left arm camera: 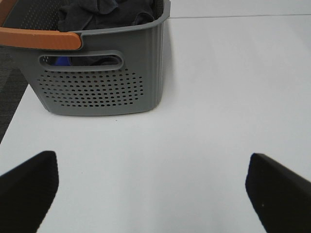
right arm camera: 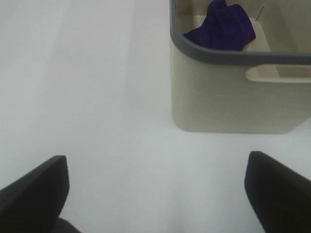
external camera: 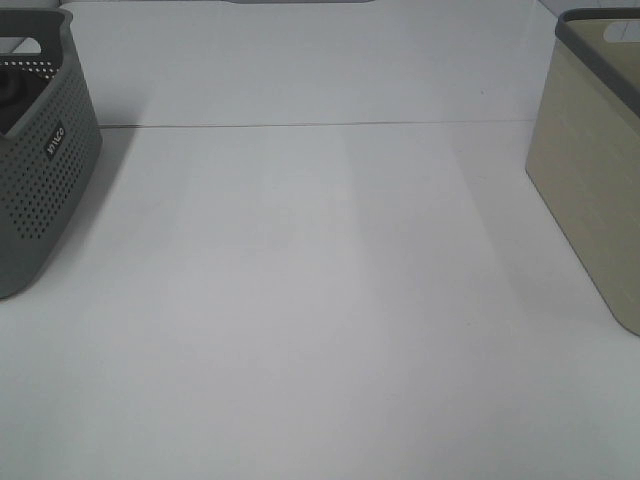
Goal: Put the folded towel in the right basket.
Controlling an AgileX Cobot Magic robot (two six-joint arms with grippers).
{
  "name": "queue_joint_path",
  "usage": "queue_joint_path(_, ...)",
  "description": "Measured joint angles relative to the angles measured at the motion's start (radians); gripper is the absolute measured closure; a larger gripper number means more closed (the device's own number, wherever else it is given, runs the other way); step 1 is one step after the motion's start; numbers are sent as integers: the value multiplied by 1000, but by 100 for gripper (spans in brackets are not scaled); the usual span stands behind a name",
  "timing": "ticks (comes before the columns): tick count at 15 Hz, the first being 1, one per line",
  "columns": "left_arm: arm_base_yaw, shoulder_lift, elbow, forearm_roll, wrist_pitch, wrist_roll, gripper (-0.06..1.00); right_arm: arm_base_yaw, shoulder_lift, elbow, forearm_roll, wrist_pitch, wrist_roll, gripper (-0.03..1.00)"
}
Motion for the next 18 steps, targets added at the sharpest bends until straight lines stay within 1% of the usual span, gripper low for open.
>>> queue_joint_path(3,0,0,0,0,0,0,-5,0,-208,82,0,76,20,2)
queue_joint_path(5,0,0,0,0,0,0,-5,0,-255,134,0,123,21,2)
queue_joint_path(6,0,0,0,0,0,0,-5,0,-255,136,0,126,21,2)
queue_joint_path(8,0,0,0,0,0,0,-5,0,-255,164,0,76,21,2)
queue_joint_path(9,0,0,0,0,0,0,-5,0,-255,171,0,68,22,2)
queue_joint_path(18,0,0,0,0,0,0,-5,0,-255,171,5,53,25,2)
